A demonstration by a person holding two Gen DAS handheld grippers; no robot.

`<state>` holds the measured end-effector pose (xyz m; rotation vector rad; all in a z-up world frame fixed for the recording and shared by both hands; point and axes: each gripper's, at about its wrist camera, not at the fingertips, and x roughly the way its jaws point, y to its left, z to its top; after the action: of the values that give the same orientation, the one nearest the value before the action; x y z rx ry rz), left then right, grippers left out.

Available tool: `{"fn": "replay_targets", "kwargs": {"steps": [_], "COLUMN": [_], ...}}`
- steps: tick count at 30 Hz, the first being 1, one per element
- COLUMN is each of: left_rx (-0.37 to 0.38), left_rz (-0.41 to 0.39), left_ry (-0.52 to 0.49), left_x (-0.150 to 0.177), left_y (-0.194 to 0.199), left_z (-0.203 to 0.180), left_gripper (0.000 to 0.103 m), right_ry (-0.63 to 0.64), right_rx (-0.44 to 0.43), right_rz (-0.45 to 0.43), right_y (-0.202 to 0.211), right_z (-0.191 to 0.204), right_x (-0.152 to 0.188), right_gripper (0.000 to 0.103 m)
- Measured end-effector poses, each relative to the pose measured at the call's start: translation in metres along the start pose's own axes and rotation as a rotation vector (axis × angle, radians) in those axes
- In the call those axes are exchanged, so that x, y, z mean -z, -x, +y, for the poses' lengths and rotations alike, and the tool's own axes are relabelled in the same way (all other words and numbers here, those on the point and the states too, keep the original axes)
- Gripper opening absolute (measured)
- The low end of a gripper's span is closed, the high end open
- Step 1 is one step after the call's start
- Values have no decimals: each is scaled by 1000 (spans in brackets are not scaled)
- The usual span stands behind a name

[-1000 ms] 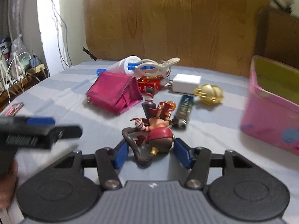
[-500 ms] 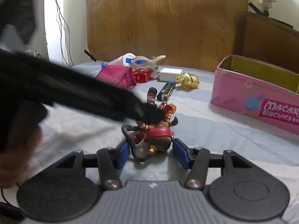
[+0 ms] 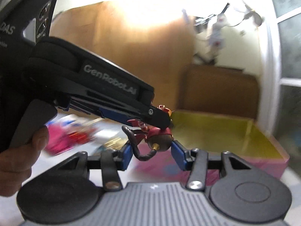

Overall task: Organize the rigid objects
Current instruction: 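Grasp the red figurine with the left gripper and lift it over the tin, then lower the figurine into the pink tin and open the left gripper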

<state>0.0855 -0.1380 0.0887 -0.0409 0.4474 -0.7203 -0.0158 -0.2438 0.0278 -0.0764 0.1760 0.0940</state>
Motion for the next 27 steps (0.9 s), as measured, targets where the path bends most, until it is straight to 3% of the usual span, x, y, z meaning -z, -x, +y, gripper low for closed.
{"fn": "replay_targets", "kwargs": {"steps": [6,12,14,15,16,17,21,27], "left_rx": [33,56,46,35,25,14,-21,-114], "left_rz": [9,76,101,110,110,108,40,-115], "left_ry": [43,50,35,29,22,17,7,3], "left_x": [-19,-13,-6,-4,-2,-2,-5,3], "left_y": [-72,-111,-120,-121,-121,-119,-86,5], "left_z": [-2,-14,-19,-20,-21,-21,-14,18], "left_gripper": [53,53,54,54,54,55,57,65], "right_ry": [-10,-107,-127,-135,-143,-142,-135,-122], "right_rx": [101,177,217,230,241,248,241,255], "right_rz": [20,76,78,67,51,35,-15,-68], "right_y": [-45,-75,-79,-78,-77,-75,-67,-62], "right_z": [-38,-77,-84,-87,-88,-89,-83,-79], "right_x": [-4,9,12,12,14,14,12,11], "right_gripper": [46,46,48,60,74,76,75,76]}}
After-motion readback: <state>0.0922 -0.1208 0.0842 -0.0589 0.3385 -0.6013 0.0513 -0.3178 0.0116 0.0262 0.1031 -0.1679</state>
